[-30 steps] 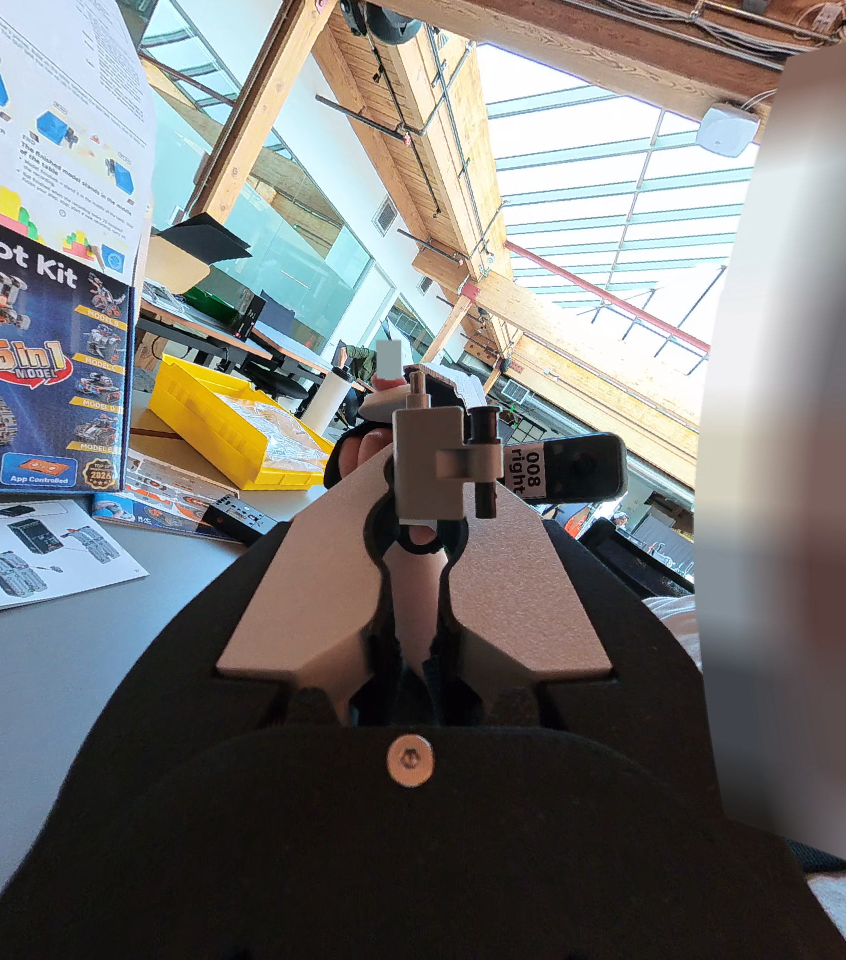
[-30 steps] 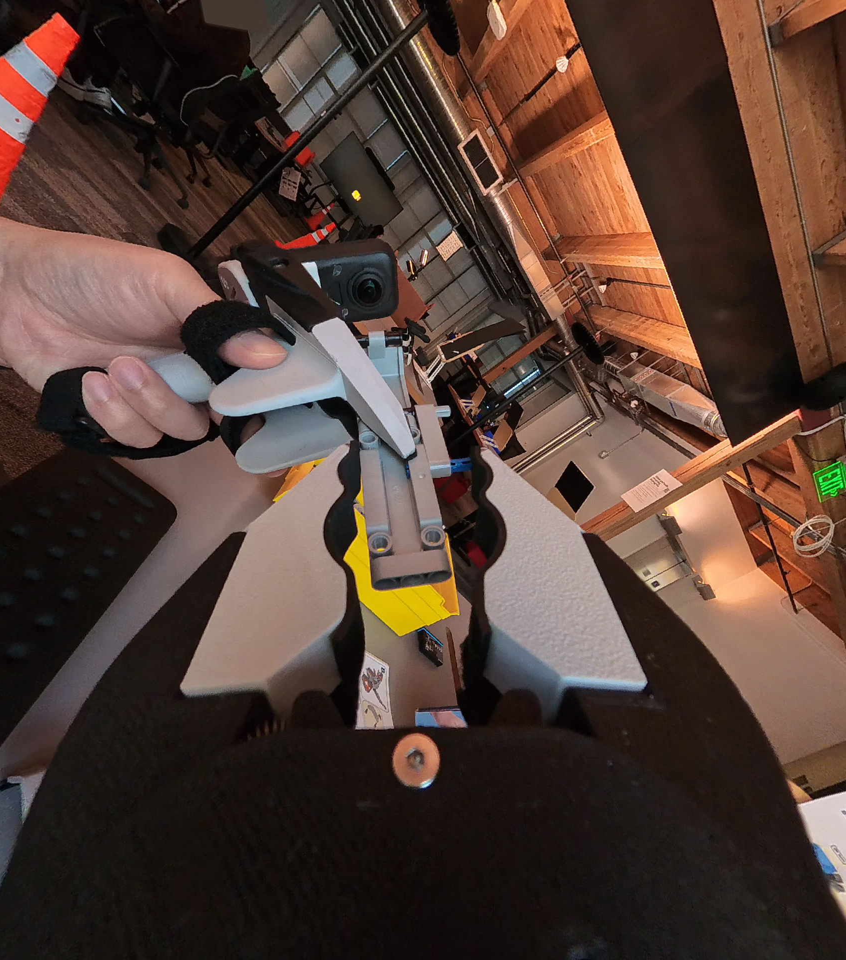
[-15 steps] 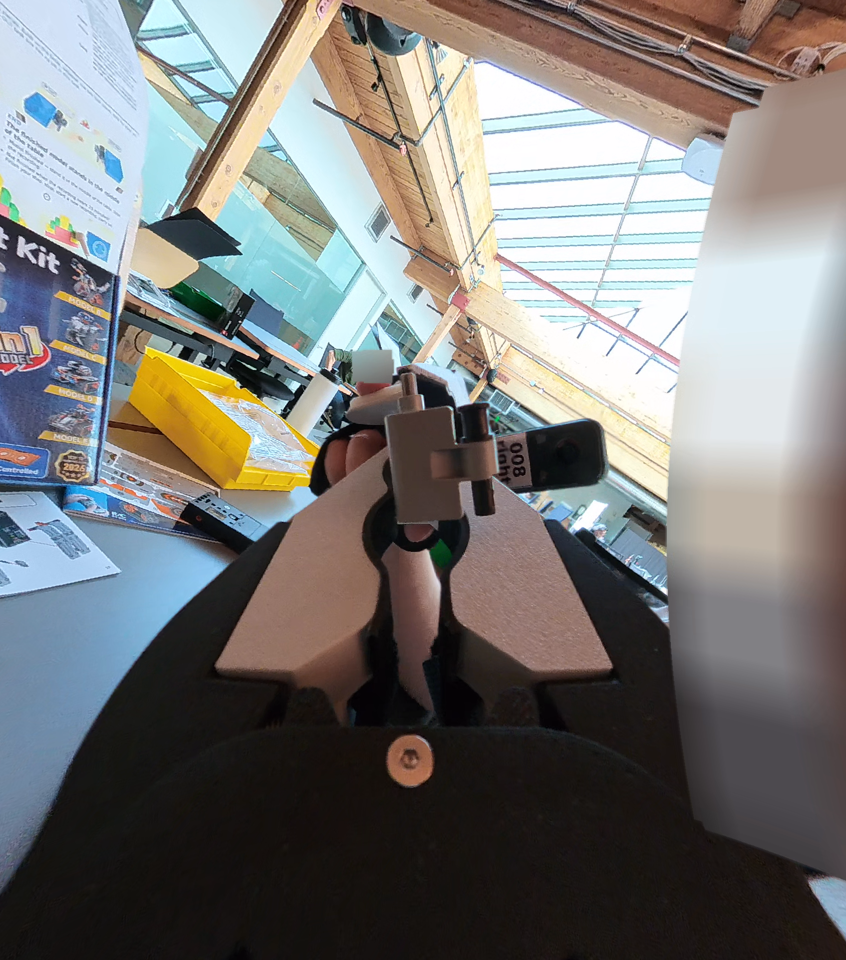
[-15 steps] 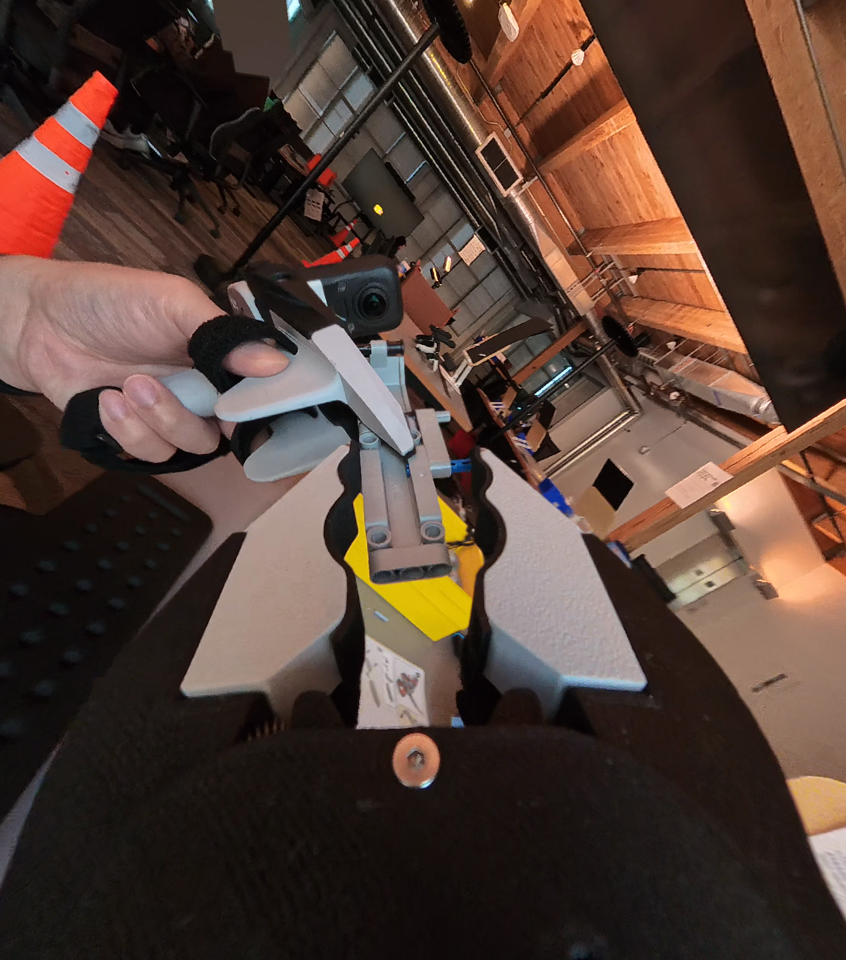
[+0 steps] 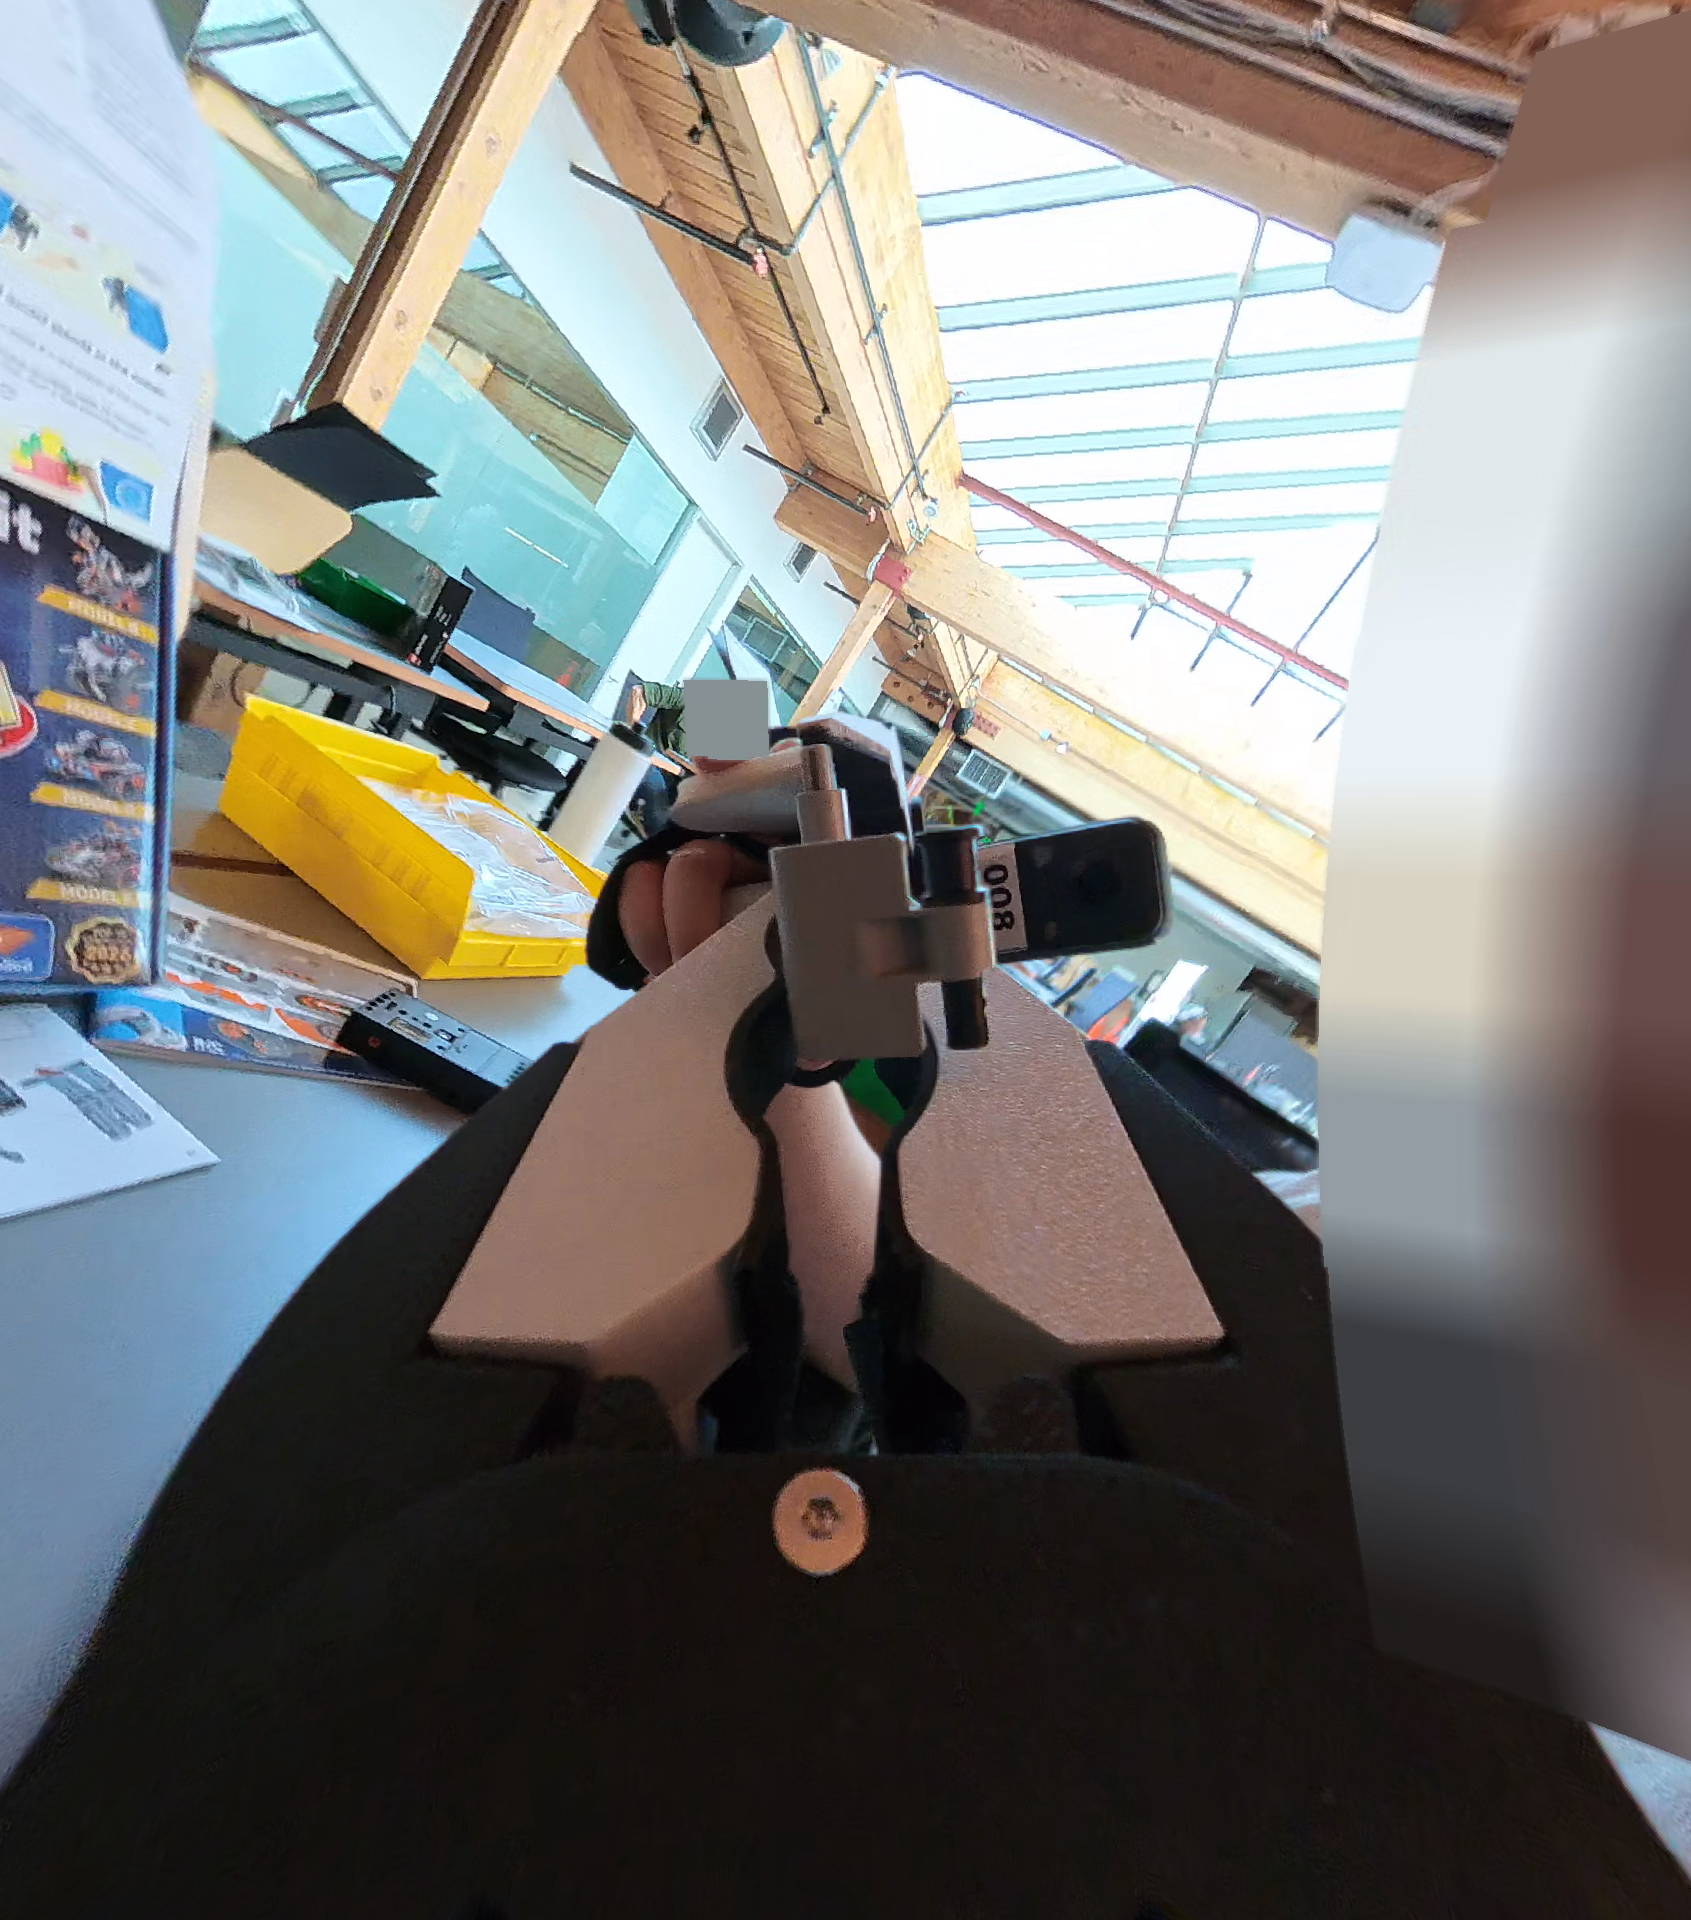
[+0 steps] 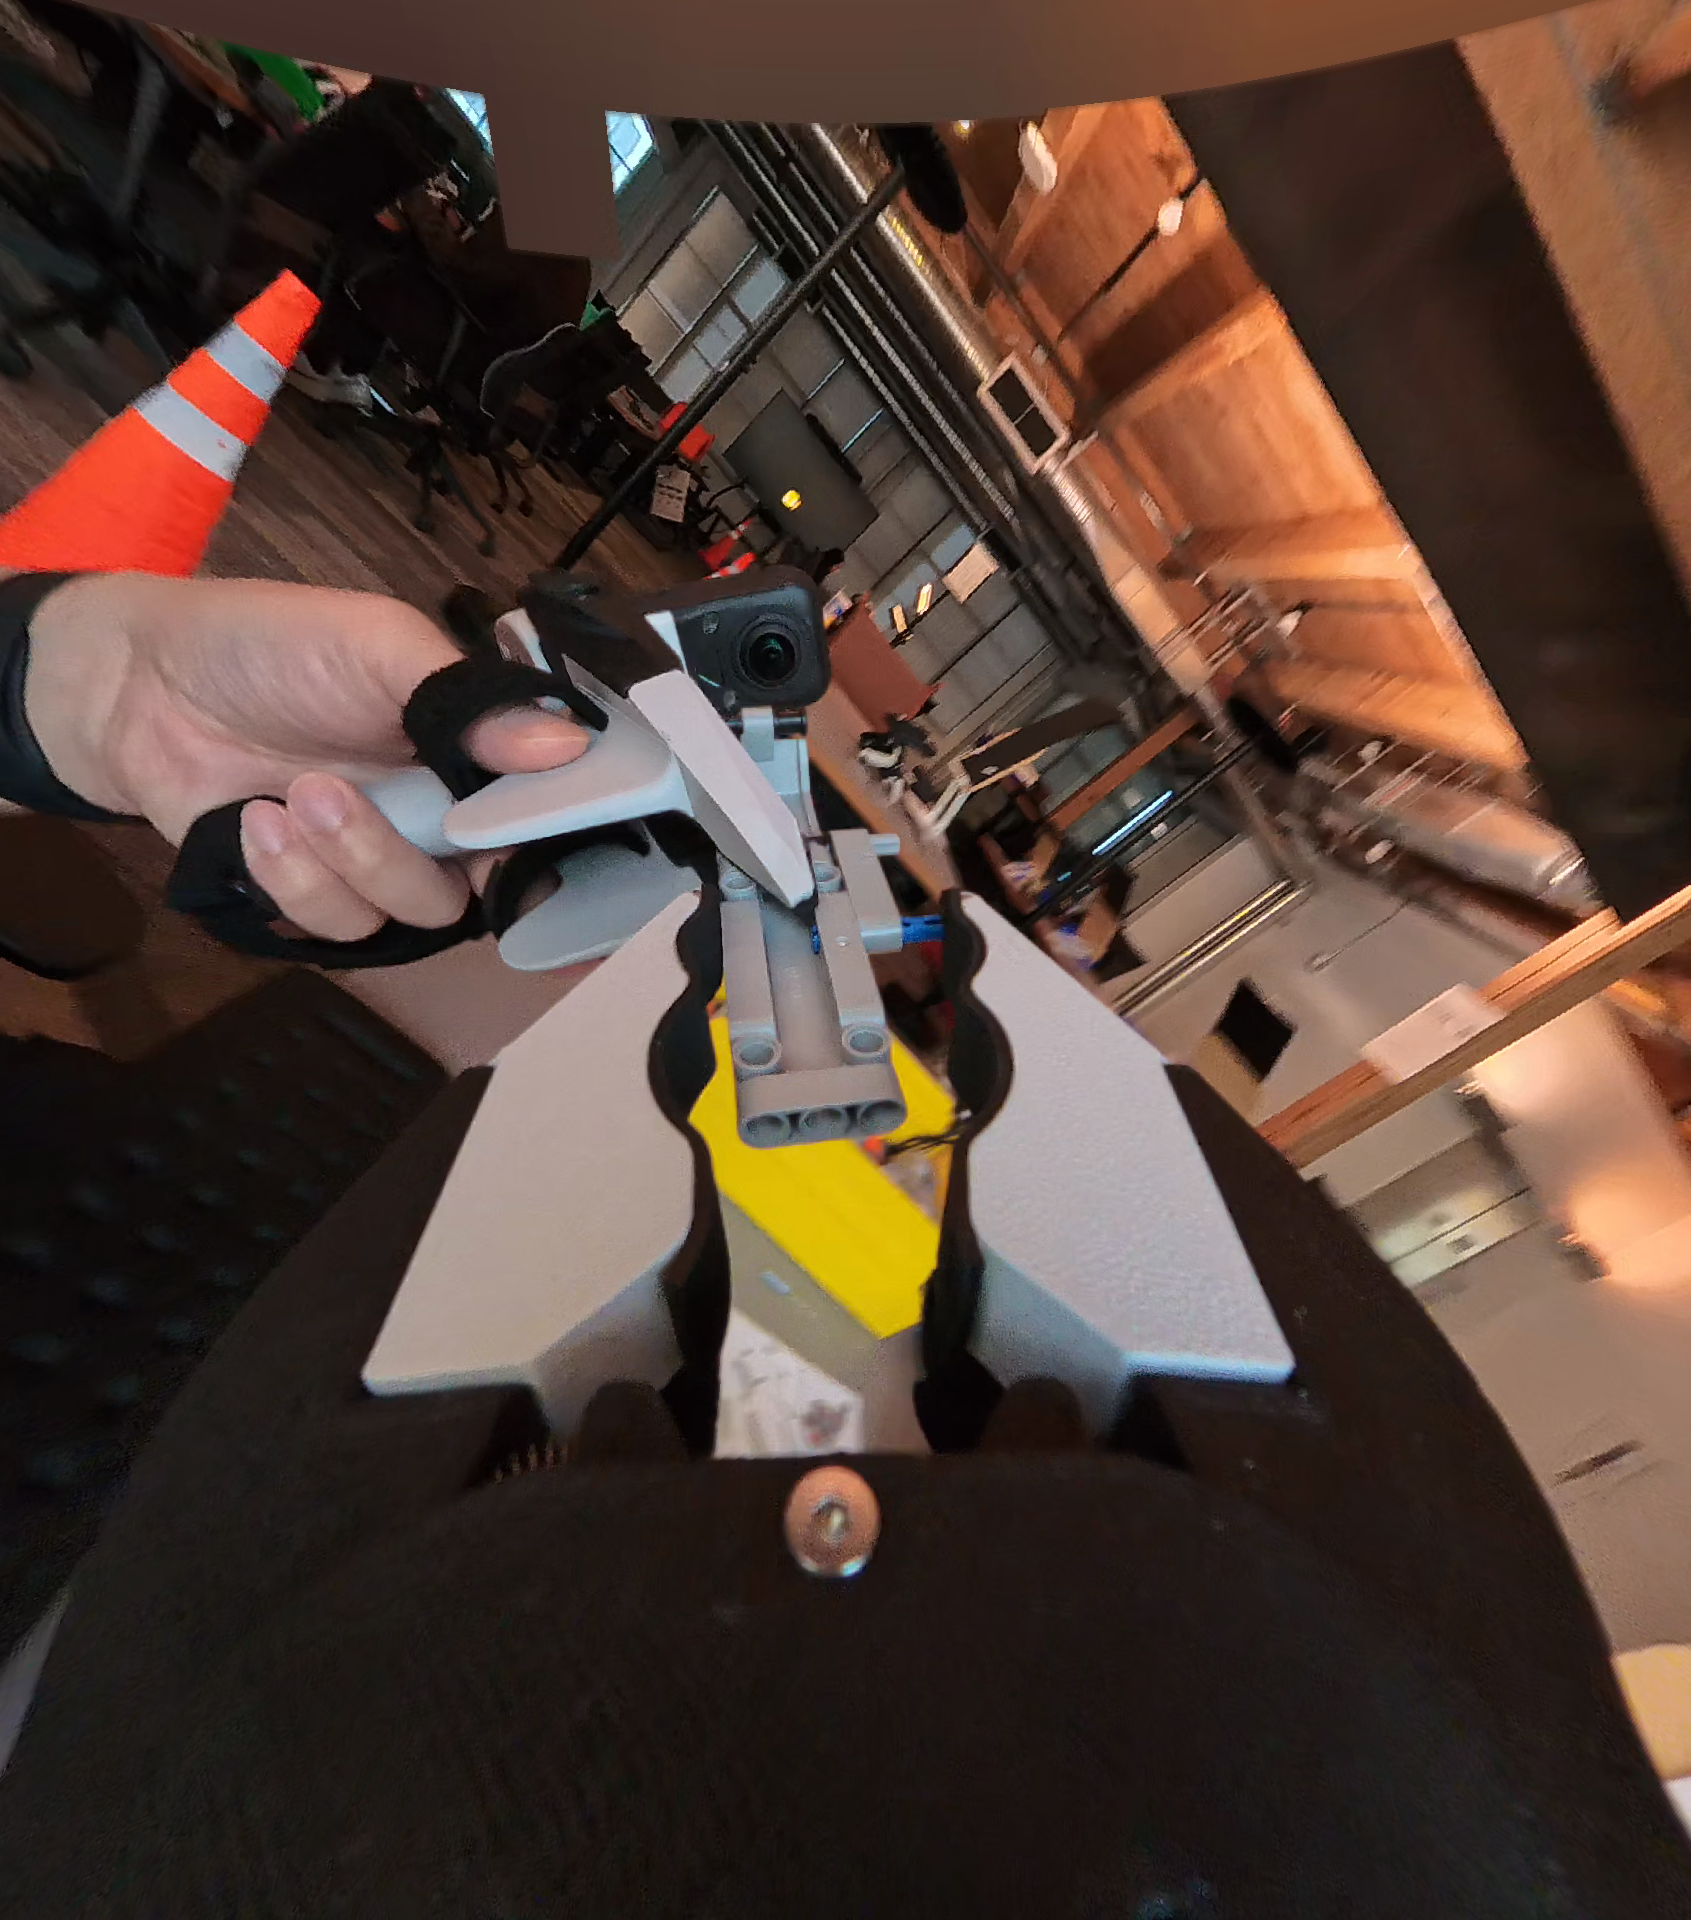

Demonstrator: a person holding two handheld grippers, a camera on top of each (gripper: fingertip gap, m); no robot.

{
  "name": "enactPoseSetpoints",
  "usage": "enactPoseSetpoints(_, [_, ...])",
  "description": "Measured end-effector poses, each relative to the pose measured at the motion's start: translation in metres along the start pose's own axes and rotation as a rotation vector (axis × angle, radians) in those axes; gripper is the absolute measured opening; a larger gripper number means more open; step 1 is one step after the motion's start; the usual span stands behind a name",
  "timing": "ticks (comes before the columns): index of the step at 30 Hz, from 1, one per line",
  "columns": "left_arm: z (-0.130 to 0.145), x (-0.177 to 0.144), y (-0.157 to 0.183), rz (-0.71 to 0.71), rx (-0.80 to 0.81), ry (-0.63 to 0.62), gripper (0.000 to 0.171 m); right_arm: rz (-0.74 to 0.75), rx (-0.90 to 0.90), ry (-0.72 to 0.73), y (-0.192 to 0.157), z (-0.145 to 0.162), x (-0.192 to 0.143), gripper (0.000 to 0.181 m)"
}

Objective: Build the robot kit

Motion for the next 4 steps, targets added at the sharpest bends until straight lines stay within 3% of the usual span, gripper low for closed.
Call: enactPoseSetpoints(4, [0.0013,0.0008,0.0092,-0.038,0.165,-0.018,0.005,0.040,-0.134,0.006,-0.0012,-0.0101,-0.0019,0.041])
Point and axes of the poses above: each gripper's, where its closed fingertips meet, x out along the fingers, z out of its underside, y = z × x across the jaws, the point moved 1 cm from there along -x, back along the fingers, and after that the axes turned 3 degrees about -x, right-handed, at the moved point
